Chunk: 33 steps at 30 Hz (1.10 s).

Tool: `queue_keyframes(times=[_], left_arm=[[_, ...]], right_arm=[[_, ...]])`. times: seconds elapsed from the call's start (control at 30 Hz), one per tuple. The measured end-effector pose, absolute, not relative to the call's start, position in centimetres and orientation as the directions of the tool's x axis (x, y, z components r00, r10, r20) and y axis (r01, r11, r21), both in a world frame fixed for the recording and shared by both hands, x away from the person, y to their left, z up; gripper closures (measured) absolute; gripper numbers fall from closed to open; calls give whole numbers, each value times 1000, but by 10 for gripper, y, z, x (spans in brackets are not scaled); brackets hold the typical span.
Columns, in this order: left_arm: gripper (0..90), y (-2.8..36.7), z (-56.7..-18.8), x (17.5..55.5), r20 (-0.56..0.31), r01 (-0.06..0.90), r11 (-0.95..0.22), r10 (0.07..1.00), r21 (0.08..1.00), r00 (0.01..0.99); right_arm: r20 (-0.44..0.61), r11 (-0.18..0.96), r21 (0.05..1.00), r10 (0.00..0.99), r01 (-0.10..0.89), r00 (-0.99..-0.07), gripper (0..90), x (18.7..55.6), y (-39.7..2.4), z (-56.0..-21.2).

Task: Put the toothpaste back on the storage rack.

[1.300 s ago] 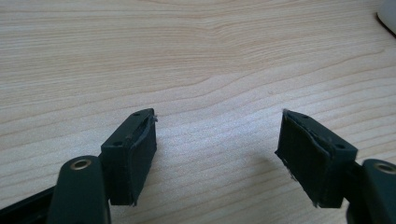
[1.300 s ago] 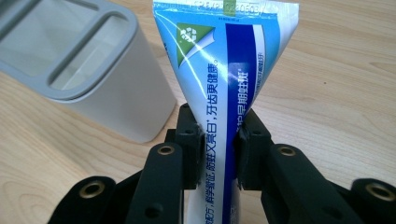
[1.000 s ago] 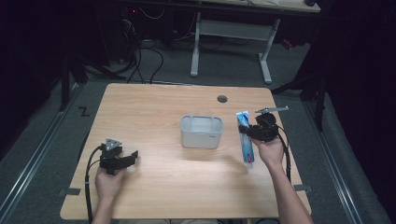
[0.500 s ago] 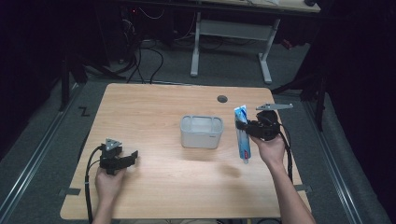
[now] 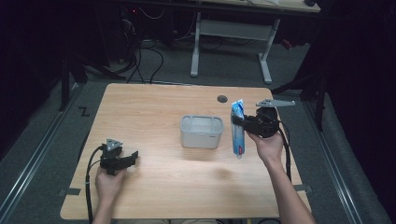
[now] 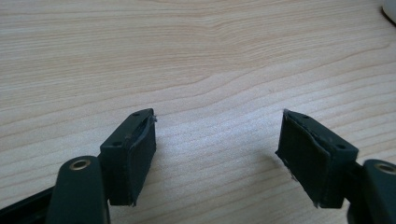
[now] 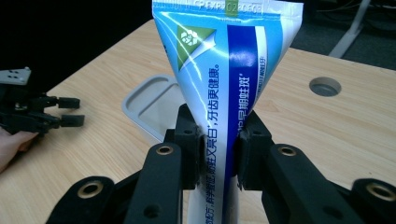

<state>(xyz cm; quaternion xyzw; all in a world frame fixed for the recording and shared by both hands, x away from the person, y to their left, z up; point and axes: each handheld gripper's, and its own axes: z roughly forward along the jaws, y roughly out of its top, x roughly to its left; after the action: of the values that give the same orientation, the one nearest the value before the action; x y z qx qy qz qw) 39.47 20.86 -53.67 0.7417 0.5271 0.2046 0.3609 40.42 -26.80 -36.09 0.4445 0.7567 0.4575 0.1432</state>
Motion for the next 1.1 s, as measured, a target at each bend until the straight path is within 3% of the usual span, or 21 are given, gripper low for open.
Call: queue_keyframes(times=[0.33,1.1], left_arm=[[271,201,-537,394,-10,621,-255,921,741,390],[271,201,-537,394,-11,620,-262,917,740,400]], right_arm=[[187,192,836,781,513,-596,738,413,-253,-349],[202,165,865,749,474,-630,737,434,-230,-330]])
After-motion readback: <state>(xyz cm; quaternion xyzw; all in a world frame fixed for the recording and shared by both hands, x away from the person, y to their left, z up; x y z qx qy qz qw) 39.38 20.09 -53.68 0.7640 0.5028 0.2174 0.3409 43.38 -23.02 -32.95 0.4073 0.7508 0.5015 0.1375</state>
